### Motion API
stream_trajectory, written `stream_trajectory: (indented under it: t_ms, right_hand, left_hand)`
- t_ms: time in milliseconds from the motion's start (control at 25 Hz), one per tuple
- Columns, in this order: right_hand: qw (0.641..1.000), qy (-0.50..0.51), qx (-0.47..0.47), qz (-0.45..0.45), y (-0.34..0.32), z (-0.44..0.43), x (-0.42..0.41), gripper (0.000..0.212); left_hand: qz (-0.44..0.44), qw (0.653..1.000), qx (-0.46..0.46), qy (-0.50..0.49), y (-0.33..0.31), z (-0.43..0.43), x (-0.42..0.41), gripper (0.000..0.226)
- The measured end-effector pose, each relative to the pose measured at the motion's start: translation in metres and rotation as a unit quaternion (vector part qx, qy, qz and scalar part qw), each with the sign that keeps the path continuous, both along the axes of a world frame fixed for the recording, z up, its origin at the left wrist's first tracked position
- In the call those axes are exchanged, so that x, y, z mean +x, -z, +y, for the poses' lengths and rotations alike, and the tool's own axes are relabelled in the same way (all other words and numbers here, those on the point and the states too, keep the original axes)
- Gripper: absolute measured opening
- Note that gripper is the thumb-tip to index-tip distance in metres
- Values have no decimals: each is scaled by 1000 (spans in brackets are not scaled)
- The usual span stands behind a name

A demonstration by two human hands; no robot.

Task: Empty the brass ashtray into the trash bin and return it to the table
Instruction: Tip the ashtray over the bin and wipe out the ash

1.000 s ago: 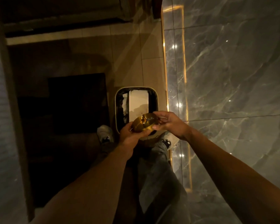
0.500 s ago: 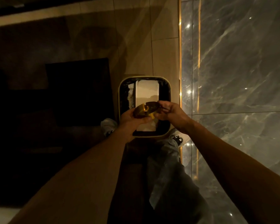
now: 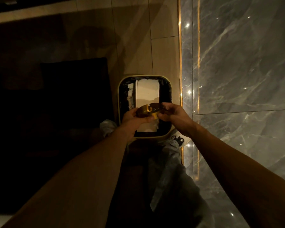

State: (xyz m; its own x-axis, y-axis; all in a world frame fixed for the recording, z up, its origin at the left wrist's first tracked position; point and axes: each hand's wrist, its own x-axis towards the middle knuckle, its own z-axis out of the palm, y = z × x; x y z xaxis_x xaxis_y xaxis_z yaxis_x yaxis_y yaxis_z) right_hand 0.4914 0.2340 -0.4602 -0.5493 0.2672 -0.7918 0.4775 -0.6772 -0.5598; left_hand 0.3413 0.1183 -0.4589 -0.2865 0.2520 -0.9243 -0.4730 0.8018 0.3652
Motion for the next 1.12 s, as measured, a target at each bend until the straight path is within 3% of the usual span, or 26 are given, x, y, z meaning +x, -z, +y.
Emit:
stream_trajectory:
  t_ms: [240,400,560,760,840,1000,1120]
  right_hand:
    - [999,36,12,-38,4,-4,-6,28]
    - [999,21,24,-40,10,-4,-13,23]
    - [998,0,22,-54,19,-5,-17,35]
    - [997,-23,44,-56,20,-7,-19,24]
    - [997,-31,48,-59,19,-7,-19,25]
    - [995,-37,45,-83,18,-7,-19,32]
    - [992,-32,53,-111,18,-8,-21,39]
  left_hand:
    - [-16,998,1,-67,4,1,7,69]
    - [-18,995,4,-95,6,2,8,44]
    - [-9,993,-16,-117,4,1,9,43]
    - [-19,989,-22,-143,4,2,12,33]
    - [-14,989,-27,-144,4,3,14,39]
    - [3,990,-53,-134,1,5,16,81]
    - [60,988,-97,-102,-8,11,18,73]
